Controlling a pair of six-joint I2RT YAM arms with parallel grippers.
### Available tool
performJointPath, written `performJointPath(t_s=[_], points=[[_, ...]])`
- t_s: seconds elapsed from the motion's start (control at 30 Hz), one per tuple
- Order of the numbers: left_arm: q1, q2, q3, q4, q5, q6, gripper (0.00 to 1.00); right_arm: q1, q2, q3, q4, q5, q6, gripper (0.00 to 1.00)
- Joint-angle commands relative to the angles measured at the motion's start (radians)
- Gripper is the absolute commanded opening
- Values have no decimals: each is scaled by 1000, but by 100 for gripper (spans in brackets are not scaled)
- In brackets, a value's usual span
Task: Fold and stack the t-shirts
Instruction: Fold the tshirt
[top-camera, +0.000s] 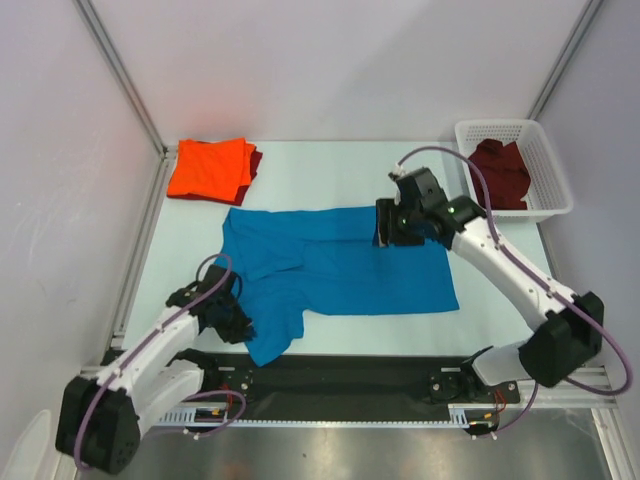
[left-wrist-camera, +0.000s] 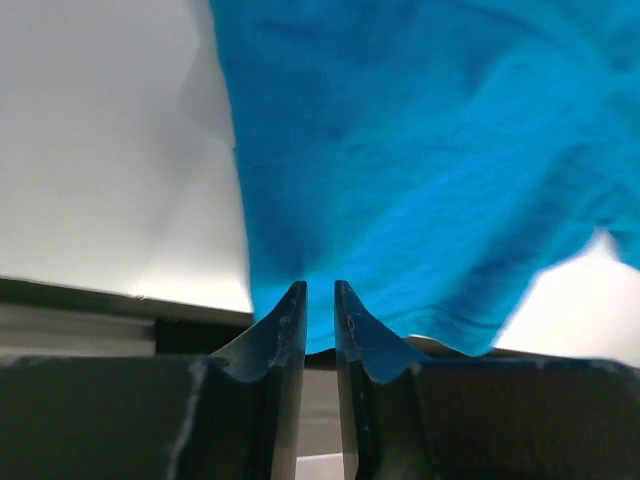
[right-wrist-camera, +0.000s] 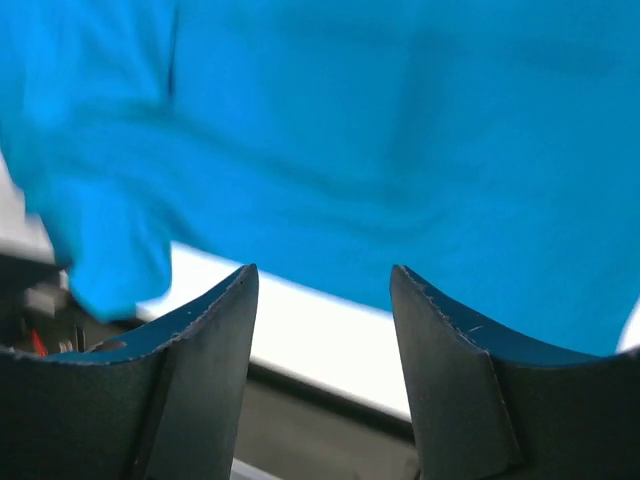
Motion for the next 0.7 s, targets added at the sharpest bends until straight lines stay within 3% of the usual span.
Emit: performJointPath(t_s=[0.0,0.17,0.27,0.33,0.67], points=[[-92,93,83,-67,-116,-102,22,26,-103,-143,-2,-53,55,61],[-193,36,68,-103,-197,-274,24,28,-167,-259,4,-58,78,60],[-236,31,45,-71,-192,-325,34,29,-167,-260,2,-67,73,60],[-240,54,34,-60,-187,-333,38,34,-168,-256,-1,-71,73,60],[-224,323,137,105,-244,-241,37,34,-190,-263,-16,-77,61,61]])
